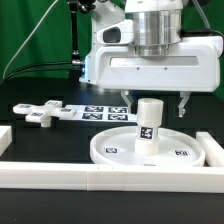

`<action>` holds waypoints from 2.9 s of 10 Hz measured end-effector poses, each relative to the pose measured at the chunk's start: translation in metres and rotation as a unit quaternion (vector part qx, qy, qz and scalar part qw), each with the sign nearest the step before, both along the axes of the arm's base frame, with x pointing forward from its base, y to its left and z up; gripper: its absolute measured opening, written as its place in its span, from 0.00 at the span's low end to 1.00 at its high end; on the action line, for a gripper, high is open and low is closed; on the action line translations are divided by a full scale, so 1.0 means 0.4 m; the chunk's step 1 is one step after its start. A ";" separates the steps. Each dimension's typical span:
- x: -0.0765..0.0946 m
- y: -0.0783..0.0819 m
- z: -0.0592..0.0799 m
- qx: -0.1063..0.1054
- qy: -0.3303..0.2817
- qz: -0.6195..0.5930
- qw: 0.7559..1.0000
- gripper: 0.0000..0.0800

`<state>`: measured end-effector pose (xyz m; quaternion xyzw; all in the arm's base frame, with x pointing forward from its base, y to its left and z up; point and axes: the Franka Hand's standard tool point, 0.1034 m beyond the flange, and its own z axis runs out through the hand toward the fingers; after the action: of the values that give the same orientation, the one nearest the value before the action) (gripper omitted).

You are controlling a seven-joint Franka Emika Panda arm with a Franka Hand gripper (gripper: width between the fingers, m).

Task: Assemble round table

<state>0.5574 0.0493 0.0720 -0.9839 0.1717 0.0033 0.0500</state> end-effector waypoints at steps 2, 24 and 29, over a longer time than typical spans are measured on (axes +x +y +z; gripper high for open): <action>0.000 0.000 -0.001 -0.002 -0.006 0.069 0.998 0.81; 0.014 -0.009 -0.018 -0.042 -0.034 0.807 0.588 0.81; 0.013 -0.020 -0.020 -0.041 -0.031 0.855 0.517 0.70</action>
Offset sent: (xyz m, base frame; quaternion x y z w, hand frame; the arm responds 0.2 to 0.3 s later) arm 0.0142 0.0004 0.0022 -0.0311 0.0275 -0.3086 0.9503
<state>0.5625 0.0411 0.0639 -0.6574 -0.7534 0.0064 -0.0121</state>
